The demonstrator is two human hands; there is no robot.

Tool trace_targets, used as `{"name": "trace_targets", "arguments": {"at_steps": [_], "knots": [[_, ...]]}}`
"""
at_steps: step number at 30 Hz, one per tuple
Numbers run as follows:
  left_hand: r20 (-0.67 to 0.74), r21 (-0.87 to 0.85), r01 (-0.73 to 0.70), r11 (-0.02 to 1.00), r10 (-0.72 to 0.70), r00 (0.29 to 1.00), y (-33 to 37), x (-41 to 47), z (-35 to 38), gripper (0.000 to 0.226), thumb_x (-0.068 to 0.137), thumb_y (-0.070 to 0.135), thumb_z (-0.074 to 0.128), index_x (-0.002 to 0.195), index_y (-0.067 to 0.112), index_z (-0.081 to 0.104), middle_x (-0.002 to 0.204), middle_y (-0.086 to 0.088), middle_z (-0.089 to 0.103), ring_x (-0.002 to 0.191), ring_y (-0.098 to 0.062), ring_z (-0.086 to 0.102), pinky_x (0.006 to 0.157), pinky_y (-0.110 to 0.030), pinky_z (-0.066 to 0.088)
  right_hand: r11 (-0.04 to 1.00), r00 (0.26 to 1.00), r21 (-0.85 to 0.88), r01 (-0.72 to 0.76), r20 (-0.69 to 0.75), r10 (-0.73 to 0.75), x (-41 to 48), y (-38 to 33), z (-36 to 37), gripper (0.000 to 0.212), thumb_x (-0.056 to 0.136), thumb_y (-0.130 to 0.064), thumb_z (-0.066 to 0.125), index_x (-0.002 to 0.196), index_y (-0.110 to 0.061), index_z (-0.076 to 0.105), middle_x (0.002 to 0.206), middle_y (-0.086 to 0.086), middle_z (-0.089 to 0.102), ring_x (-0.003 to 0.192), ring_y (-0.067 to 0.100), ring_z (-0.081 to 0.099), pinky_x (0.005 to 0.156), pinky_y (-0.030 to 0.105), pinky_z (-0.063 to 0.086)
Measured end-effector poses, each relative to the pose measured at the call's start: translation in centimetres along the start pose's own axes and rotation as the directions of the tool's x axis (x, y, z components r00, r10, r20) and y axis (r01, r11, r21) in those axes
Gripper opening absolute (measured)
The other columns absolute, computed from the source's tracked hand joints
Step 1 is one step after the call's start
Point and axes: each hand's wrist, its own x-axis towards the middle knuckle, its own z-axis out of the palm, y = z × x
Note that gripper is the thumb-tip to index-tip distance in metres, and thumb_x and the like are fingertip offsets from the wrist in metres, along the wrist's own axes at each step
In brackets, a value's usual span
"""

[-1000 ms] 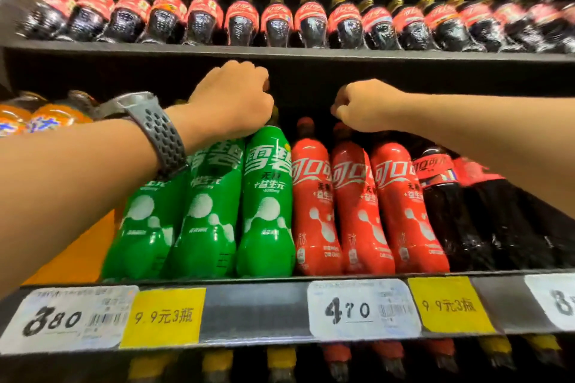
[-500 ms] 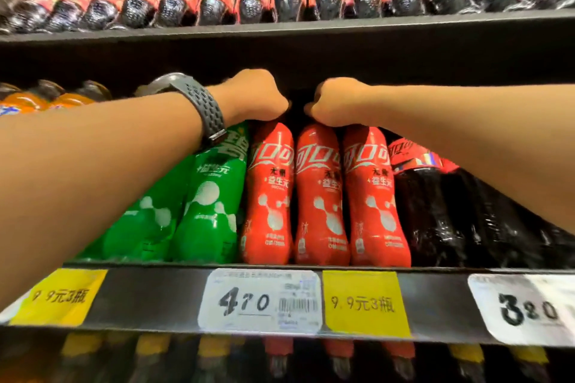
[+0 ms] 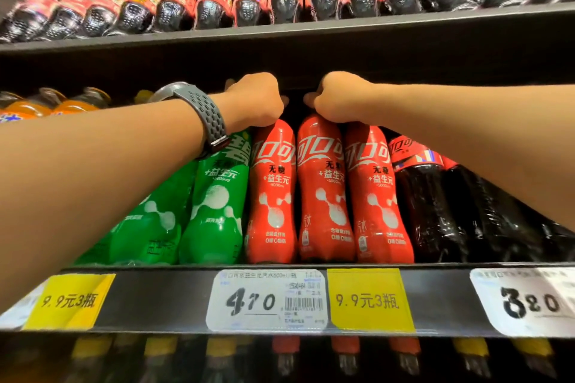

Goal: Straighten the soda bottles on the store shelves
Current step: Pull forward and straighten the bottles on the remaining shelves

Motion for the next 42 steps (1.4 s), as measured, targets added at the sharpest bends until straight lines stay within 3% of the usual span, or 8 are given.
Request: {"name": "trace_targets", "arguments": {"at_steps": [8, 23, 27, 31, 34, 36, 40, 42], "knots": [[-0.006, -0.066, 0.002, 0.998, -0.003, 1.000, -0.1, -0.4, -0.6, 0.038, 0.095, 0.037, 0.053, 0.112, 0.004, 0.061, 0.117, -0.021, 0.061, 0.112, -0.039, 0.054, 0.100, -0.045, 0.041, 1.000, 1.000, 0.001, -0.016, -0.018, 0.016, 0.2, 0.1, -0.4, 0.039, 0.092, -0.043, 0.054, 0.108, -0.008, 0.063, 0.091, 0.006, 0.055, 0.083, 0.024, 0.054, 0.067, 0.029, 0.037], [0.028, -0.054, -0.019, 0.998, 0.020, 0.999, -0.3, -0.5, -1.4, 0.039, 0.095, 0.035, 0.046, 0.117, 0.005, 0.059, 0.119, -0.018, 0.059, 0.108, -0.035, 0.055, 0.090, -0.040, 0.045, 0.998, 1.000, -0.061, -0.004, 0.003, 0.004, -0.3, 0.2, -1.2, 0.050, 0.090, -0.051, 0.051, 0.115, -0.009, 0.063, 0.113, 0.011, 0.064, 0.104, 0.029, 0.059, 0.074, 0.028, 0.040], [-0.038, -0.048, -0.141, 0.989, 0.139, 0.989, 0.0, -0.2, -1.4, 0.032, 0.093, 0.035, 0.043, 0.106, 0.009, 0.059, 0.117, -0.019, 0.060, 0.107, -0.038, 0.055, 0.091, -0.043, 0.046, 0.998, 0.999, -0.057, -0.010, -0.038, 0.007, -0.7, 0.8, -2.6, 0.045, 0.092, -0.049, 0.048, 0.110, -0.012, 0.066, 0.106, 0.010, 0.065, 0.100, 0.028, 0.059, 0.073, 0.027, 0.038], [-0.058, -0.088, -0.304, 0.949, 0.300, 0.952, 2.8, 0.2, -0.8, 0.030, 0.092, 0.045, 0.041, 0.087, 0.018, 0.052, 0.113, -0.017, 0.063, 0.105, -0.038, 0.055, 0.085, -0.038, 0.044, 0.977, 0.998, -0.205, -0.055, -0.034, 0.049, -2.0, 3.5, -5.0, 0.036, 0.092, -0.039, 0.050, 0.113, -0.014, 0.065, 0.111, 0.012, 0.065, 0.104, 0.031, 0.058, 0.077, 0.029, 0.043], [-0.037, -0.114, -0.358, 0.927, 0.356, 0.934, 5.4, 0.5, 0.0, 0.033, 0.091, 0.049, 0.042, 0.090, 0.018, 0.056, 0.113, -0.014, 0.063, 0.105, -0.035, 0.056, 0.079, -0.034, 0.040, 0.955, 0.997, -0.288, -0.078, -0.020, 0.075, -3.2, 5.8, -6.2, 0.037, 0.091, -0.038, 0.052, 0.116, -0.013, 0.063, 0.114, 0.013, 0.064, 0.106, 0.033, 0.058, 0.081, 0.033, 0.046], [-0.009, -0.080, -0.370, 0.926, 0.370, 0.929, 7.0, 0.5, 0.4, 0.038, 0.092, 0.047, 0.043, 0.095, 0.013, 0.059, 0.114, -0.016, 0.063, 0.105, -0.037, 0.056, 0.078, -0.034, 0.040, 0.946, 0.997, -0.317, -0.075, -0.006, 0.077, -3.7, 7.0, -6.7, 0.040, 0.090, -0.040, 0.052, 0.117, -0.012, 0.062, 0.114, 0.013, 0.064, 0.106, 0.033, 0.058, 0.081, 0.033, 0.046], [0.063, 0.039, -0.352, 0.935, 0.350, 0.935, 9.2, 0.8, 1.0, 0.037, 0.092, 0.043, 0.044, 0.075, 0.011, 0.049, 0.108, -0.021, 0.063, 0.098, -0.039, 0.058, 0.074, -0.035, 0.043, 0.947, 0.999, -0.317, -0.050, -0.012, 0.049, -3.4, 8.9, -6.6, 0.045, 0.090, -0.045, 0.051, 0.115, -0.009, 0.063, 0.113, 0.015, 0.065, 0.106, 0.034, 0.058, 0.077, 0.031, 0.042], [0.094, 0.098, -0.312, 0.945, 0.303, 0.948, 9.8, 1.0, 1.1, 0.038, 0.093, 0.045, 0.043, 0.086, 0.010, 0.056, 0.113, -0.020, 0.062, 0.103, -0.040, 0.058, 0.079, -0.038, 0.045, 0.953, 0.999, -0.300, -0.045, -0.006, 0.046, -3.1, 9.4, -6.1, 0.046, 0.090, -0.048, 0.050, 0.112, -0.010, 0.062, 0.112, 0.015, 0.064, 0.105, 0.034, 0.058, 0.075, 0.030, 0.041]]}}
